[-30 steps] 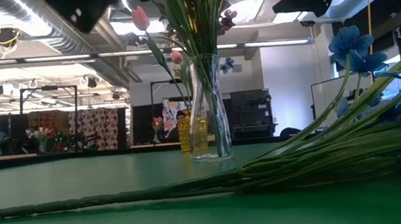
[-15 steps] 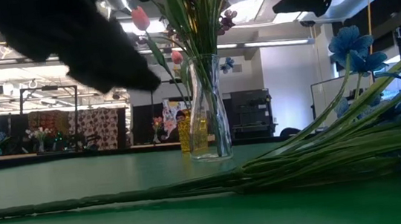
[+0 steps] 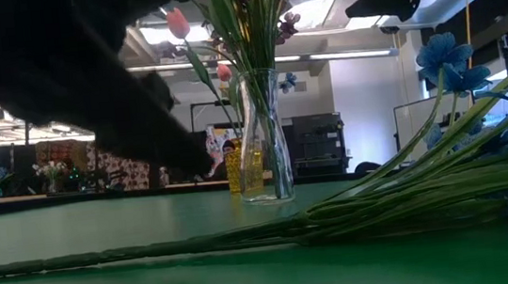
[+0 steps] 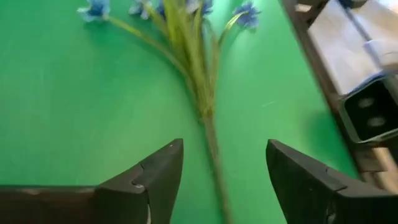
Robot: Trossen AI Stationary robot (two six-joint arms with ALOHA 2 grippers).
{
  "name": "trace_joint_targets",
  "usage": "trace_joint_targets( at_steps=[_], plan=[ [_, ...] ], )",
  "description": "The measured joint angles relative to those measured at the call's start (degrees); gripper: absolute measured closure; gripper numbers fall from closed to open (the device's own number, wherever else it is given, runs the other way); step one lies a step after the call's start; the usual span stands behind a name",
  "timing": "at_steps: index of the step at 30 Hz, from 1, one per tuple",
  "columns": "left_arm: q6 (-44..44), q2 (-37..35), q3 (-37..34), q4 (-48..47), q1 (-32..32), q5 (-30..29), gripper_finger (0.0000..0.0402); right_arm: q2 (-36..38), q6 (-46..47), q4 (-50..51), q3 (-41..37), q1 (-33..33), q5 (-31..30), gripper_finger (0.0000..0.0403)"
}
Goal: Sort flowers into vase by color
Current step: Put the blue flowers into the yellow vase
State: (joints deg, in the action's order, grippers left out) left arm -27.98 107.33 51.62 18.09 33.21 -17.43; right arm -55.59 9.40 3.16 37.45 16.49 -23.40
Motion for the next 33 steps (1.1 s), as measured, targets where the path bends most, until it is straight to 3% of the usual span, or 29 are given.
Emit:
trace_joint_targets(
  at_steps=[10, 16, 23, 33],
  plan=[
    [0.05, 4.87, 0.00, 0.19, 1.24, -0.81, 0.0173, 0.00, -0.77, 0.08, 0.00, 0.00, 0.02, 0.0146],
    [0.73, 5.50, 0.17, -1.30, 2.98, -4.78, 0.0185, 0.00, -0.77, 0.06, 0.00, 0.00, 0.02, 0.0146],
    [2.07, 5.33, 0.26, -6.92, 3.72, -12.93, 0.0229, 0.00, -0.83, 0.05, -0.02, 0.00, 0.02, 0.0146],
    [3.08, 5.33, 0.17, -8.38, 3.46, -13.56, 0.0334, 0.00, -0.88, 0.42, -0.02, 0.00, 0.02, 0.0146]
  ],
)
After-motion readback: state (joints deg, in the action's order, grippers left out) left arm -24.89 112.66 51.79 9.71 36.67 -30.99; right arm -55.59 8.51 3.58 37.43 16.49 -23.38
